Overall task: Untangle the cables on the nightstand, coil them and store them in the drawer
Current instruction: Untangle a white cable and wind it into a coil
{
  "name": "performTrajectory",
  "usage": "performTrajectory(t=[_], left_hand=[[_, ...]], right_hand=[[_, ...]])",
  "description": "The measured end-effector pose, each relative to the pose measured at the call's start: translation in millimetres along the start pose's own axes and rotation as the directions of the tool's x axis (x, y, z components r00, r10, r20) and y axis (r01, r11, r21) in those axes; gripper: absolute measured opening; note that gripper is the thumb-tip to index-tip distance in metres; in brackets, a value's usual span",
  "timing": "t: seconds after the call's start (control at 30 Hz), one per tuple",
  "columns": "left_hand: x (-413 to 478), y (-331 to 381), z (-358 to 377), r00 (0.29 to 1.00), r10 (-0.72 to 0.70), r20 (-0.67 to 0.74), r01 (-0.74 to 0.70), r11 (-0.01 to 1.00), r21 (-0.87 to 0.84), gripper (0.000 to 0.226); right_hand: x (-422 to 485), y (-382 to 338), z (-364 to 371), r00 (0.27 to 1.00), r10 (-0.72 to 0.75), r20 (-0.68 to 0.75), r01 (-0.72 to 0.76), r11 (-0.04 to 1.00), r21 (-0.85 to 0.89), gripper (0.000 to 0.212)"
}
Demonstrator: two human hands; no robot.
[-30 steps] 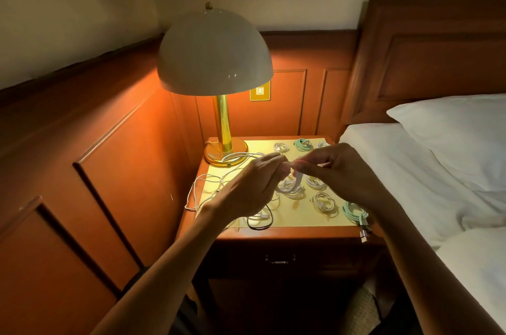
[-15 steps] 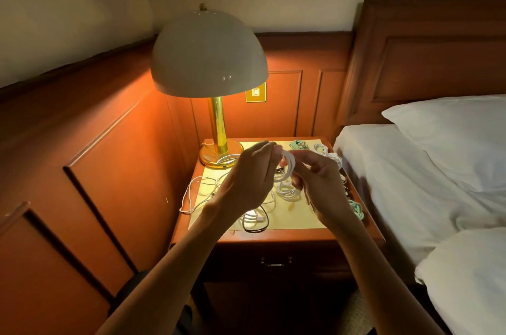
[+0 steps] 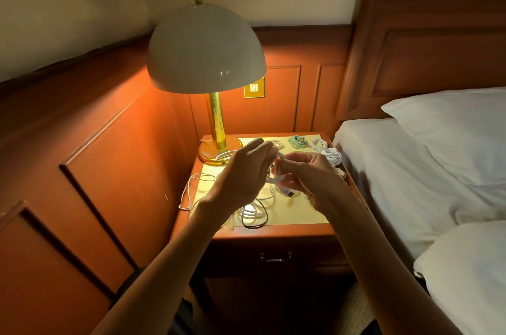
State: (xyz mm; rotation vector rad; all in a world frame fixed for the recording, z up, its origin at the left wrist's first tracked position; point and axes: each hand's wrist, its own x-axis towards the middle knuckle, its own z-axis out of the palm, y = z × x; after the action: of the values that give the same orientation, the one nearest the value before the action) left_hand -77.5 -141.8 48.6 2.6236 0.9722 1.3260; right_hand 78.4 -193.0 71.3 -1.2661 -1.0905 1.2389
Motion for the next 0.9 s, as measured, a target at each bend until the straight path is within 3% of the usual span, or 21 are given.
performTrajectory(t=[0.07, 0.17, 0.3, 0.37, 0.47, 0.5, 0.53, 0.57, 0.6, 0.67, 0.73, 0.8, 0.9], left_hand=[[-1.1, 1.1, 0.6, 1.000, -0.006, 0.011, 0.007, 0.999, -0.044, 0.026], [-5.0, 1.9, 2.6, 0.999, -0.043, 0.021, 0.045, 0.995, -0.086, 0.028], [-7.1, -0.1, -2.2, 0.974, -0.177, 0.140, 0.213, 0.925, -0.314, 0.038], [-4.4, -0.1, -6.2, 0.943, -0.241, 0.231, 0.322, 0.836, -0.444, 0.038], [0.8, 3.2, -9.7, 0.909, -0.276, 0.313, 0.412, 0.712, -0.568, 0.036], [1.4, 4.4, -10.4, 0.906, -0.282, 0.315, 0.418, 0.710, -0.567, 0.038], [1.1, 6.8, -11.1, 0.908, -0.284, 0.309, 0.414, 0.720, -0.557, 0.040], [0.1, 9.3, -11.2, 0.914, -0.284, 0.290, 0.401, 0.735, -0.546, 0.040], [-1.4, 12.5, -11.2, 0.924, -0.283, 0.258, 0.381, 0.752, -0.538, 0.038], [-2.3, 15.1, -11.9, 0.957, -0.247, 0.152, 0.290, 0.828, -0.480, 0.036], [-1.7, 12.3, -10.2, 0.981, -0.188, 0.046, 0.191, 0.912, -0.364, 0.035], [-1.0, 7.5, -10.1, 0.985, -0.172, 0.001, 0.165, 0.940, -0.298, 0.034], [-2.3, 5.7, -14.9, 0.971, -0.239, 0.028, 0.234, 0.910, -0.341, 0.030]], right_hand=[[0.4, 1.5, -0.6, 0.999, -0.044, 0.016, 0.044, 0.998, -0.046, 0.006], [-1.1, 3.9, -2.2, 0.964, -0.264, 0.026, 0.264, 0.948, -0.175, 0.015], [-0.3, 10.8, -1.4, 0.846, -0.532, -0.038, 0.443, 0.741, -0.505, 0.024], [-0.7, 17.0, -2.0, 0.691, -0.722, -0.011, 0.586, 0.569, -0.577, 0.037], [1.7, 29.0, -4.9, 0.367, -0.898, 0.243, 0.713, 0.105, -0.693, 0.025], [1.9, 30.7, -4.8, 0.292, -0.918, 0.269, 0.725, 0.029, -0.688, 0.018], [0.9, 30.3, -3.4, 0.254, -0.942, 0.220, 0.740, 0.042, -0.671, 0.012], [-0.4, 28.7, -0.7, 0.260, -0.958, 0.119, 0.756, 0.125, -0.643, 0.009], [-3.0, 26.0, 3.6, 0.316, -0.949, -0.009, 0.761, 0.259, -0.595, 0.008], [-12.7, 18.1, 17.4, 0.527, -0.810, -0.256, 0.696, 0.585, -0.416, 0.011], [-18.8, 10.4, 27.1, 0.772, -0.513, -0.375, 0.545, 0.838, -0.024, 0.010], [-19.7, 2.4, 27.5, 0.909, -0.268, -0.318, 0.368, 0.874, 0.316, 0.010], [-16.6, -3.9, 16.1, 0.963, -0.169, -0.212, 0.239, 0.896, 0.373, 0.005]])
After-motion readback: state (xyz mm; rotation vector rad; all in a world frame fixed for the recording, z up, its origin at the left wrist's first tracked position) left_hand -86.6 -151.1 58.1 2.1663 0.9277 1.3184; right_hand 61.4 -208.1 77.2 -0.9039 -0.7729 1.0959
